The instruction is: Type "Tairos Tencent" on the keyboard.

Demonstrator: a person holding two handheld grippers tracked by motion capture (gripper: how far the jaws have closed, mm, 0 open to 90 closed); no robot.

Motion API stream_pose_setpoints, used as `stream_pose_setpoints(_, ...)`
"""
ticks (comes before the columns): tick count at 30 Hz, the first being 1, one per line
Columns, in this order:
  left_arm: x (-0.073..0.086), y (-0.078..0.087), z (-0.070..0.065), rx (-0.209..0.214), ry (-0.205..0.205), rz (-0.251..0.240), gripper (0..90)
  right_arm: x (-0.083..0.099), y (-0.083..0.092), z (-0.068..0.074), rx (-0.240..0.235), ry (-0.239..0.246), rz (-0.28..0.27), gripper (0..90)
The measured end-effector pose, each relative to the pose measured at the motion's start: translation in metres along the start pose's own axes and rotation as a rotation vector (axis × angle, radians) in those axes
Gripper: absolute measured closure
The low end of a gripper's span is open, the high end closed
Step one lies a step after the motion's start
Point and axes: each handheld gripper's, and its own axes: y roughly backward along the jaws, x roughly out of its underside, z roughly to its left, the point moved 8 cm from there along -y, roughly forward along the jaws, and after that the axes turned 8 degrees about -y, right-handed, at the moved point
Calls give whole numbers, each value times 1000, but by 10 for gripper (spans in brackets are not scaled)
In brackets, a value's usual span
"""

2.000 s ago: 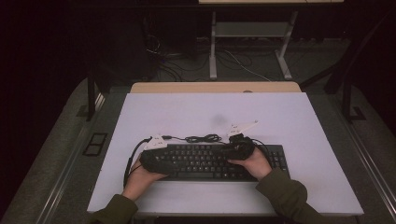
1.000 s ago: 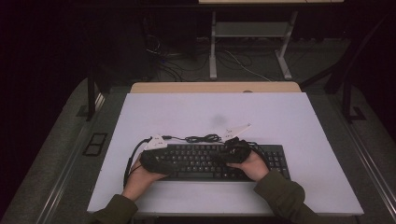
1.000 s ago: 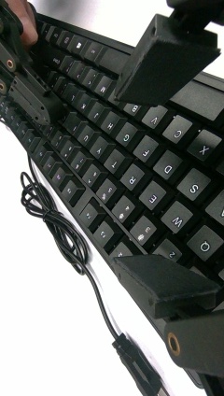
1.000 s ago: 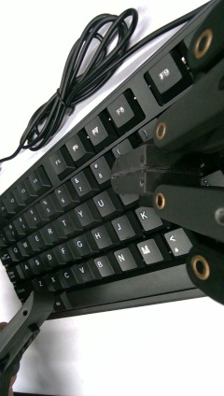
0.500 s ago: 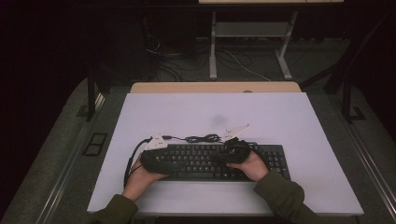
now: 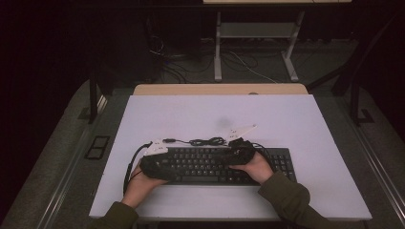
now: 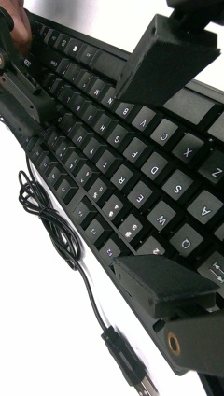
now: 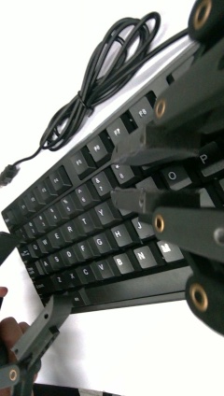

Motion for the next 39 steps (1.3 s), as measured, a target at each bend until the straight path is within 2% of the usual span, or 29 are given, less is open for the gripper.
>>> stream_pose_setpoints(4,2,3,0,-3,1,-3,165,-3,-1,0,-2,-3,-15,636)
stream_pose_setpoints(8,3,5,1,-7,5,-7,167,-6,-2,0,7,-2,-33,519)
stream_pose_setpoints(11,3,7,0,0,4,-9,191,-8,-3,-1,19,1,-47,446)
stream_pose_setpoints(14,2,8,0,4,4,-13,224,-9,-3,-1,22,-5,-54,410)
stream_pose_setpoints(20,2,10,-2,29,-1,-19,376,-9,-2,-2,22,-8,-59,388)
stream_pose_setpoints(24,2,10,-4,48,-6,-12,538,-9,-2,-2,25,-8,-61,382)
stream_pose_setpoints(28,2,12,-3,47,-6,-6,696,-9,-2,-3,26,-8,-64,380)
stream_pose_setpoints(33,3,12,-3,50,-11,16,852,-10,-2,-2,27,-6,-66,377)
stream_pose_setpoints(35,4,12,-3,51,-15,24,890,-10,-2,-2,27,-6,-66,377)
stream_pose_setpoints(39,6,11,-1,49,-13,39,891,-10,-2,-2,28,-5,-66,377)
